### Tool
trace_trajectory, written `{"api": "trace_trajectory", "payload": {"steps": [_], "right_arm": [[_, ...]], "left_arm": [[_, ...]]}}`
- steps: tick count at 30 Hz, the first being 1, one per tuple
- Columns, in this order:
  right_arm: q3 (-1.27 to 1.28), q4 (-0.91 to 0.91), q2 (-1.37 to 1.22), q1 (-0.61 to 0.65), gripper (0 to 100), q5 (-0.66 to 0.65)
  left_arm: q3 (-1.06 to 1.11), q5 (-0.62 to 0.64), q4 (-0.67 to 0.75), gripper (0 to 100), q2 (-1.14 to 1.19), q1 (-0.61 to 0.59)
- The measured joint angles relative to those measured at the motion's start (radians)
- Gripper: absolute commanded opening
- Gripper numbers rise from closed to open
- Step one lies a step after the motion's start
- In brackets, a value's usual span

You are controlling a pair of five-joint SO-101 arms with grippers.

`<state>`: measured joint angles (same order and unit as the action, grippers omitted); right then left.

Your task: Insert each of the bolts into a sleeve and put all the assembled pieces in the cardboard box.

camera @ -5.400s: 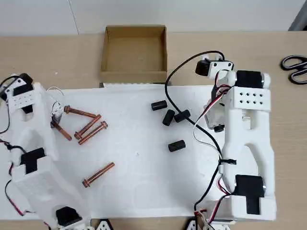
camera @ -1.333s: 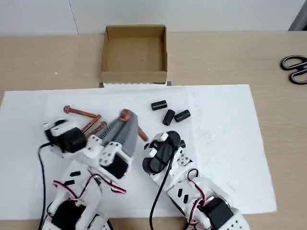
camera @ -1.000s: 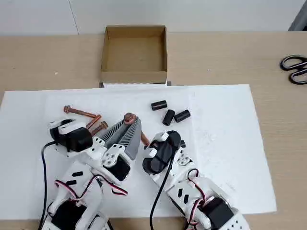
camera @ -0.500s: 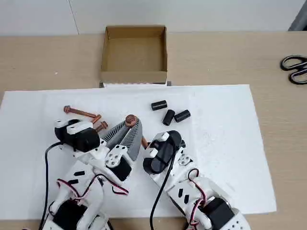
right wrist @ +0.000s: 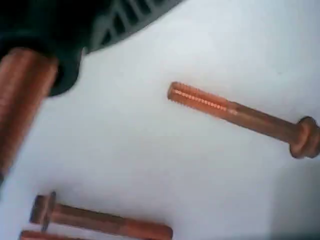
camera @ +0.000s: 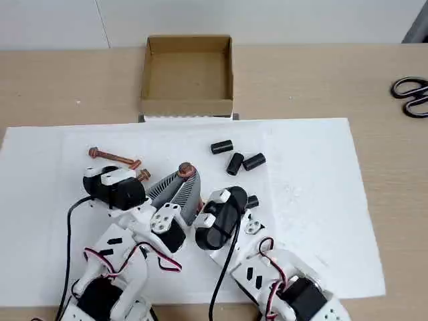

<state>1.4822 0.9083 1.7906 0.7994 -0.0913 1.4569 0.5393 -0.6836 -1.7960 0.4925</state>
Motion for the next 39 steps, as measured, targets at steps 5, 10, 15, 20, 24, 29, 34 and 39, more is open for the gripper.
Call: {"api": "trace_trajectory", "payload": {"steps": [5, 10, 15, 20, 24, 29, 34, 39], "right_arm": [[-0.017, 0.000, -0.002, 0.005, 0.3, 0.000], [-0.017, 0.002, -0.003, 0.005, 0.3, 0.000], [-0.017, 0.002, -0.003, 0.005, 0.3, 0.000], [-0.017, 0.002, -0.003, 0.005, 0.3, 0.000], [-0.017, 0.002, -0.003, 0.006, 0.3, 0.000], [-0.021, 0.002, -0.002, 0.002, 0.3, 0.000], [-0.028, 0.002, -0.002, 0.005, 0.3, 0.000], [-0.034, 0.002, -0.003, 0.008, 0.3, 0.000]], "left_arm": [[-0.002, 0.000, -0.031, 1, -0.002, 0.002], [-0.018, 0.000, -0.084, 1, -0.008, 0.002], [-0.041, 0.000, -0.124, 1, -0.008, 0.002], [-0.066, 0.000, -0.183, 1, -0.008, 0.003], [-0.066, 0.000, -0.227, 1, -0.008, 0.044], [-0.072, -0.008, -0.258, 1, -0.008, 0.087], [-0.071, -0.015, -0.313, 1, -0.008, 0.103], [-0.071, -0.063, -0.358, 1, -0.009, 0.107]]}}
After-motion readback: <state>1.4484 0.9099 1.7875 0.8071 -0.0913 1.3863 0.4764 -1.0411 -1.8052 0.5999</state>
